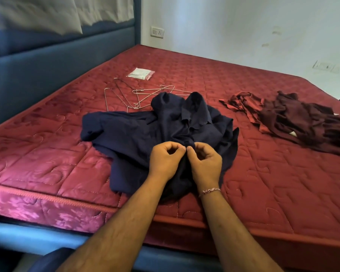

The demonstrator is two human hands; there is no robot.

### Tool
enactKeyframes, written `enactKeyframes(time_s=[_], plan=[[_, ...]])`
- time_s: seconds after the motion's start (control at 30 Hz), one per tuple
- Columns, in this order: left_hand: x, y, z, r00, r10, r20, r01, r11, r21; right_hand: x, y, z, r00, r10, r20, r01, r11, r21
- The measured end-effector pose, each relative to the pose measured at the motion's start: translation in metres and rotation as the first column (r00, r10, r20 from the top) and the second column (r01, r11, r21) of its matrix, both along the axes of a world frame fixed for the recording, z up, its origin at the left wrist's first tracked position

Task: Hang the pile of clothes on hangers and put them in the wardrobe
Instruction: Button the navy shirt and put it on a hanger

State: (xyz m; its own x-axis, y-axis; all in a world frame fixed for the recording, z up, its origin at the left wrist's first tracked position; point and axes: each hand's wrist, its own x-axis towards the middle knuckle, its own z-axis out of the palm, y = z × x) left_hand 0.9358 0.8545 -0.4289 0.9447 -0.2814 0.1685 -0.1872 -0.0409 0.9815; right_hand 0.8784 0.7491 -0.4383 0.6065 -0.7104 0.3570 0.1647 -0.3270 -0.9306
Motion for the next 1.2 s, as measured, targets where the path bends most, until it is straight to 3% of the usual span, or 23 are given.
enactKeyframes(time_s=[0.13, 0.3, 0.47, 0.77, 1.1, 1.2], plan=[[0.001, 0.008, -0.020, 0.997, -0.019, -0.071, 0.017, 1.000, -0.021, -0.006, 0.000, -0.021, 0.997, 0.017, -0.072, -0.025, 0.993, -0.118], [0.002, 0.007, -0.019, 0.998, -0.057, -0.038, 0.057, 0.998, 0.012, -0.006, 0.001, -0.017, 0.997, 0.002, -0.075, -0.011, 0.993, -0.117], [-0.003, 0.010, -0.020, 0.999, -0.005, 0.049, 0.004, 1.000, 0.009, -0.008, 0.002, -0.016, 0.993, -0.025, -0.117, -0.007, 0.965, -0.262], [-0.006, 0.008, -0.020, 0.992, -0.008, 0.124, 0.003, 0.999, 0.046, -0.013, 0.005, -0.017, 0.996, -0.035, -0.086, 0.013, 0.970, -0.242], [-0.002, 0.008, -0.024, 0.999, 0.004, 0.052, -0.009, 0.996, 0.088, -0.015, 0.013, -0.019, 0.998, -0.062, -0.027, 0.038, 0.849, -0.526], [0.000, 0.009, -0.024, 1.000, -0.024, -0.018, 0.025, 0.998, 0.052, -0.016, 0.013, -0.016, 0.997, -0.036, -0.062, -0.002, 0.850, -0.526]])
